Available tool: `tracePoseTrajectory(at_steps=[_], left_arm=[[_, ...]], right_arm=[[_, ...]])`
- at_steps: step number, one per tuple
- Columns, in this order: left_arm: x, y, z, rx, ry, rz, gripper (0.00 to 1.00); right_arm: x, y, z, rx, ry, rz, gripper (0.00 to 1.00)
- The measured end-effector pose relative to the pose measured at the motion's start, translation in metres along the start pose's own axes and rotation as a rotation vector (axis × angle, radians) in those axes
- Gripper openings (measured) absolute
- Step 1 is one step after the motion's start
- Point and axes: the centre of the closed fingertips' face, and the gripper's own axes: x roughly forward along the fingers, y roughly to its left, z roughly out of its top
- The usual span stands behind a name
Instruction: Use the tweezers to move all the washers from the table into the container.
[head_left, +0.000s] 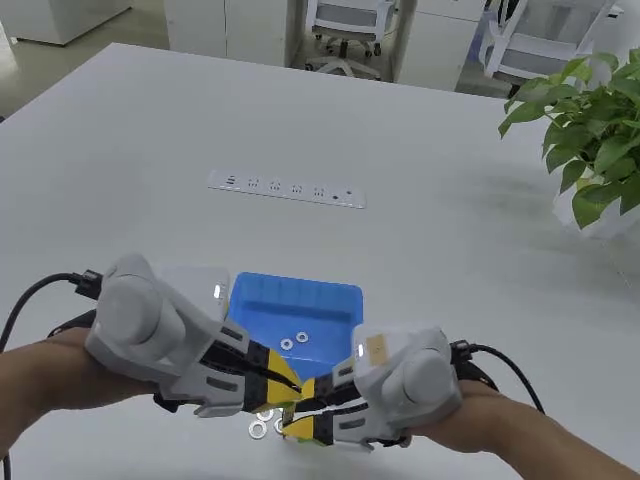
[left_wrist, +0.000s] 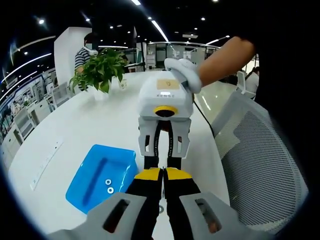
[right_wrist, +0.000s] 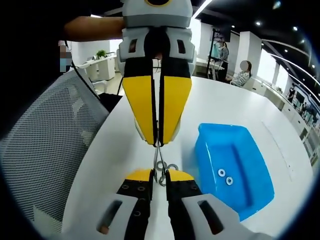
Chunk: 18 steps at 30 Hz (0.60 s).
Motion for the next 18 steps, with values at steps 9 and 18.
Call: tracePoseTrajectory(at_steps=[9,18], left_arm=[[-0.0015,0.0007,-0.0019,-0.002,0.008,0.004,0.05],[-0.001,-0.0011,-0.0013,0.002,0.014,0.001,0.05]], right_arm=[[0.0011,0.0009,-0.0004,-0.001,0.001,-0.009,0.09],[0.0011,0.0007,-0.0006,0.014,-0.01,-0.018,0.08]])
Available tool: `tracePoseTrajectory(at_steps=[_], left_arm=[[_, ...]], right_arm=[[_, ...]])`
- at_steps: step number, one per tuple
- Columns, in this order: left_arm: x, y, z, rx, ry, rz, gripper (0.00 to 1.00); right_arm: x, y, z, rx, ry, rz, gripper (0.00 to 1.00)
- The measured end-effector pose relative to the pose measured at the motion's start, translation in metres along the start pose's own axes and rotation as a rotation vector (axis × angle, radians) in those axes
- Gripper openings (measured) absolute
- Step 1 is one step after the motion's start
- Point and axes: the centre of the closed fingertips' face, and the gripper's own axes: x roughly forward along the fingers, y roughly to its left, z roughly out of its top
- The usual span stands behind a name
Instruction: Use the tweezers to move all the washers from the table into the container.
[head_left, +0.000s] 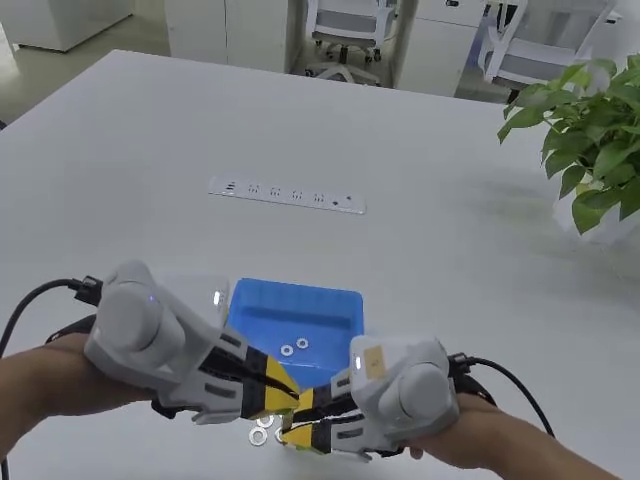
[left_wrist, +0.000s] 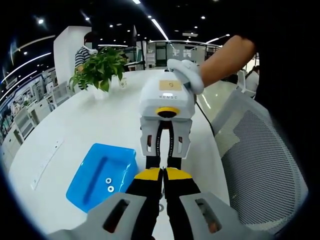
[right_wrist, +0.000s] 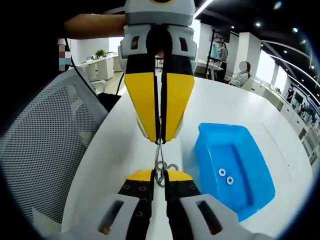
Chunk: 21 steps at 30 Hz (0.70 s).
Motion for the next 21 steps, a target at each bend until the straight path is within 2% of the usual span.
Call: tracePoseTrajectory(at_steps=[10,21], left_arm=[[0.0005,-0.0004,0.0008,0.0,0.006,-0.002,0.05],[-0.001,0.0002,-0.0005,-0.017,0.013,-0.002,0.05]], right_arm=[[0.002,-0.0001,0.0001,0.019,0.005,0.004,0.1],[0.003,0.0001,0.0002,0.005,0.01,0.0,0.08]])
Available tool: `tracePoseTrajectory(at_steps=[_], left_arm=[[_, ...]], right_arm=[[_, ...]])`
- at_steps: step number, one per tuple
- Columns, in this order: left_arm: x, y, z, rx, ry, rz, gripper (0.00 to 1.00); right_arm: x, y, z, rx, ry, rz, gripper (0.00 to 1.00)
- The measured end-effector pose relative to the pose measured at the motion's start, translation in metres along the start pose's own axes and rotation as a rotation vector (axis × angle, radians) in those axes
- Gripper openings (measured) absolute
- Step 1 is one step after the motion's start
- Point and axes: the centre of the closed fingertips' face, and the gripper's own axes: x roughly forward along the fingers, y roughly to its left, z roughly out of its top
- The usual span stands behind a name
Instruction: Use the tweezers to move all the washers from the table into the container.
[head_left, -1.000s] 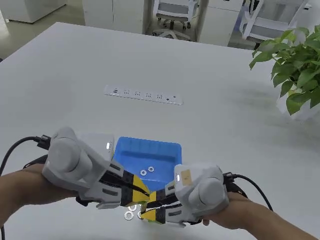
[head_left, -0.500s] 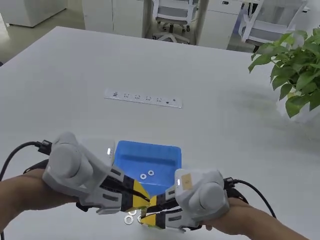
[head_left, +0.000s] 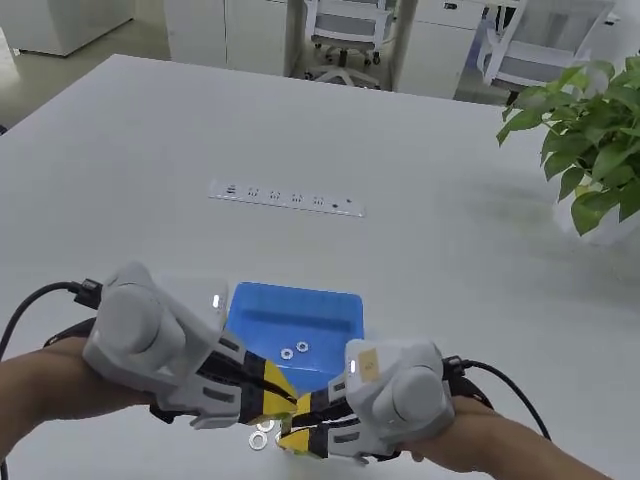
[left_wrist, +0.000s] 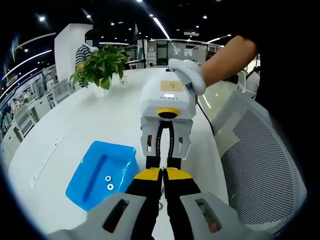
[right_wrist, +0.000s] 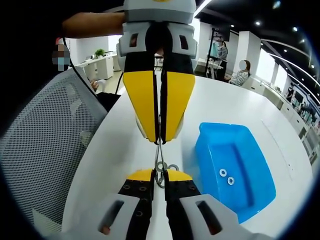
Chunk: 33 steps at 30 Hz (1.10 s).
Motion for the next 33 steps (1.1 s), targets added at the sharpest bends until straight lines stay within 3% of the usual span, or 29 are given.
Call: tracePoseTrajectory(at_steps=[8,14,19,33], left_arm=[[0.0,0.0,0.0,-0.002,-0.004,0.011,0.06],[-0.003,0.002,0.004,-0.024,-0.028,0.021,0.13],[-0.008,0.002,0.006,-0.044,-0.058,0.027,0.24],[-0.017,0.0,-0.003,-0.135,-0.1,0.079,0.59]], right_arm=[[0.0,0.001,0.001,-0.003,0.001,0.001,0.08],[-0.002,0.002,0.005,-0.009,-0.006,0.002,0.08],[-0.006,0.003,0.009,-0.013,-0.011,0.001,0.08],[-0.019,0.003,0.025,-0.019,-0.028,-0.004,0.09]])
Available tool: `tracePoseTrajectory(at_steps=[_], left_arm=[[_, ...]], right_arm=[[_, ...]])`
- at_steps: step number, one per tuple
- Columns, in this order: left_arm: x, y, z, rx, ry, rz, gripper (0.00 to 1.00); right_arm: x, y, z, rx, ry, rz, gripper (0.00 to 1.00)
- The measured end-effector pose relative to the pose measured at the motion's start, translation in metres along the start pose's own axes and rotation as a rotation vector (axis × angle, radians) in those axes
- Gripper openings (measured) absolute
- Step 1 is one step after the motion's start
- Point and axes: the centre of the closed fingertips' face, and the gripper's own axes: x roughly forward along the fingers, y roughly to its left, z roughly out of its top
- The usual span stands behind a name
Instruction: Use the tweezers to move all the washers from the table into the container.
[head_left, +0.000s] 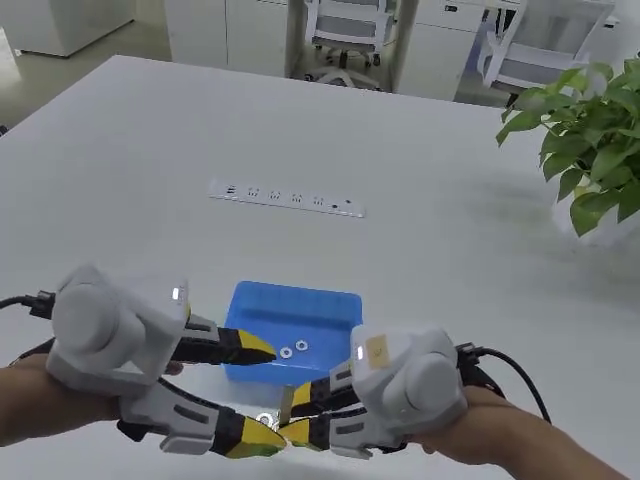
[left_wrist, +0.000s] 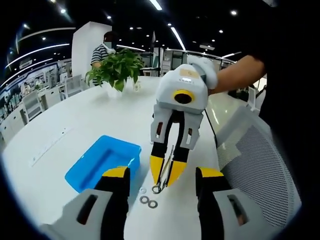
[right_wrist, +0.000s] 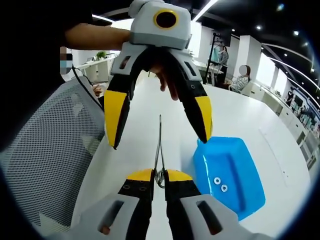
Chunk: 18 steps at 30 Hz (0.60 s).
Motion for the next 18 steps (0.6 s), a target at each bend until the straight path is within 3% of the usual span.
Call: tracePoseTrajectory(at_steps=[3,18], left_arm=[[-0.002,0.0,-0.001,-0.032,-0.013,0.017,0.67],[-0.015,0.0,-0.009,-0.088,-0.055,0.091,0.86]], right_arm=[[-0.003,-0.001,0.003,0.004,-0.001,-0.003,0.09],[-0.02,-0.01,0.015,0.005,-0.008,-0.018,0.09]])
